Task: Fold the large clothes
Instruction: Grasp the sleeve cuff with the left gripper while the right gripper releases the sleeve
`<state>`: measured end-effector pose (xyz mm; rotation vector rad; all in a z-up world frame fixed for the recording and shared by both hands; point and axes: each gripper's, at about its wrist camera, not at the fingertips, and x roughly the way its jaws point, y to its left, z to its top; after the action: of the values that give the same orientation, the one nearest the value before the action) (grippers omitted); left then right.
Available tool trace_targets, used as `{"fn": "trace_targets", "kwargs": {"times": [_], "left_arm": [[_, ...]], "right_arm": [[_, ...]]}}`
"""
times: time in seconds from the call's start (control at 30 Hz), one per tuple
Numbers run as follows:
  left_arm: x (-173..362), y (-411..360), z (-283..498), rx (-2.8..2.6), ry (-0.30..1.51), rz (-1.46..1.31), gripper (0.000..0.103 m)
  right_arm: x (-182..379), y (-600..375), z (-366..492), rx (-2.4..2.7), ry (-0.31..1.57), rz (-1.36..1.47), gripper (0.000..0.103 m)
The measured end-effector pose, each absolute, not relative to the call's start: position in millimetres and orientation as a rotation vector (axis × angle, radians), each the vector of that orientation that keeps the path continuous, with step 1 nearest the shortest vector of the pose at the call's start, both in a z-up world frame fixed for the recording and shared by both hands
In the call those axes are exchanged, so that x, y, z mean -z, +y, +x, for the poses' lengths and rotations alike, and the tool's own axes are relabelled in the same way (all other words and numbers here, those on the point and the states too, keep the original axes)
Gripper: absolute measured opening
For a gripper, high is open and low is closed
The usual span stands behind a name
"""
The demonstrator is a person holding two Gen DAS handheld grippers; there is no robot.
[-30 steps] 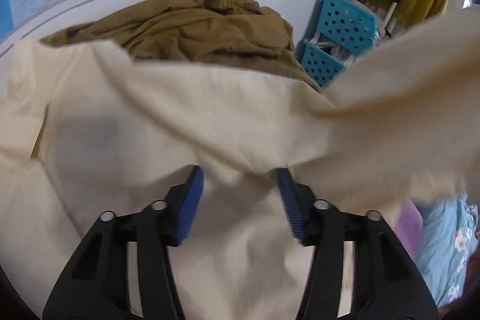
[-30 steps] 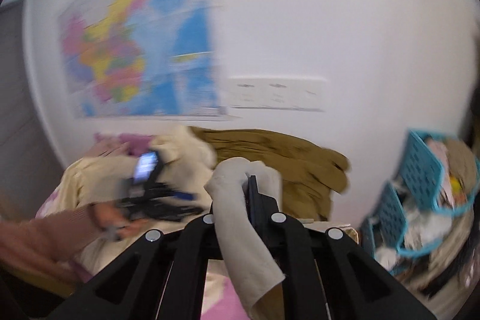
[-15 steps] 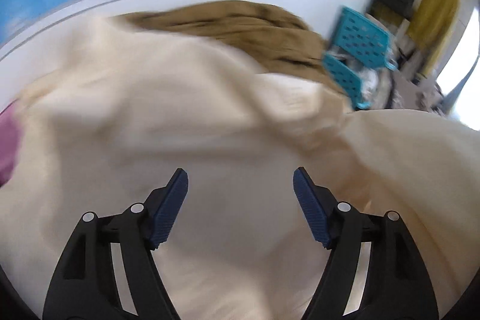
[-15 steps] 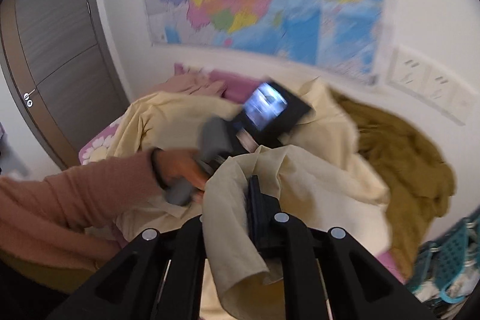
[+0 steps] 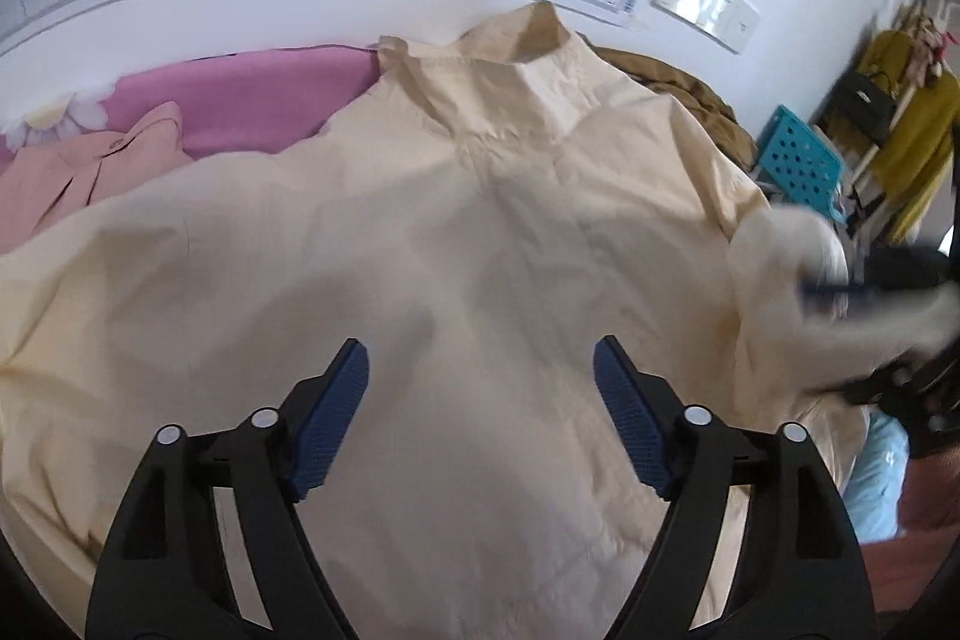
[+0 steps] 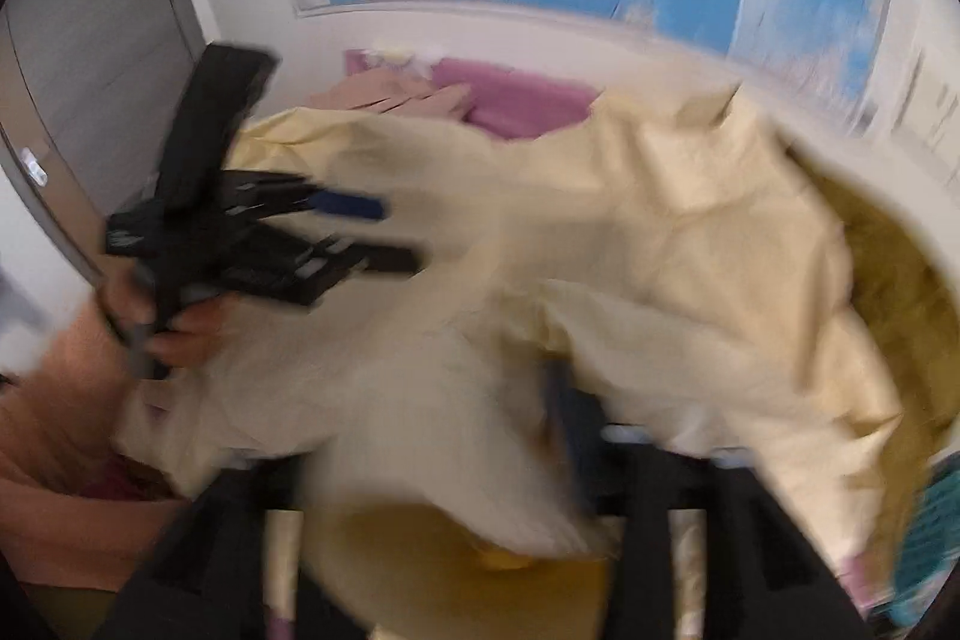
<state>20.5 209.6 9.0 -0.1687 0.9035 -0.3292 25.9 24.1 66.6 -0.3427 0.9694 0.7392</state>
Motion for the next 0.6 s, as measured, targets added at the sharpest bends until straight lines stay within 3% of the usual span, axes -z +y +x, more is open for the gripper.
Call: {"fn": "trace_targets", "kwargs": {"times": [0.03, 0.07, 0.1, 0.37, 0.6], "left_arm": [[-9, 205, 18, 0.331, 0.9, -0.16, 0.078], [-10, 202, 15, 0.336, 0.894, -0.148, 0.078], [-12, 198, 12, 0.341, 0.884, -0.134, 0.079], [-29, 182, -4, 0.469, 0.841, -0.182, 0.086], [-26, 190, -16, 0.486, 0.862, -0.176, 0.096]], "right_arm": [[-75, 25, 22, -0.723, 0.92, -0.369, 0.071], [-84, 25, 19, -0.721, 0.888, -0.382, 0.084], [-92, 25, 17, -0.746, 0.873, -0.368, 0.09], [-141, -18, 36, -0.695, 0.717, -0.229, 0.097], [-85, -139, 95, -0.402, 0.881, -0.086, 0.097]]}}
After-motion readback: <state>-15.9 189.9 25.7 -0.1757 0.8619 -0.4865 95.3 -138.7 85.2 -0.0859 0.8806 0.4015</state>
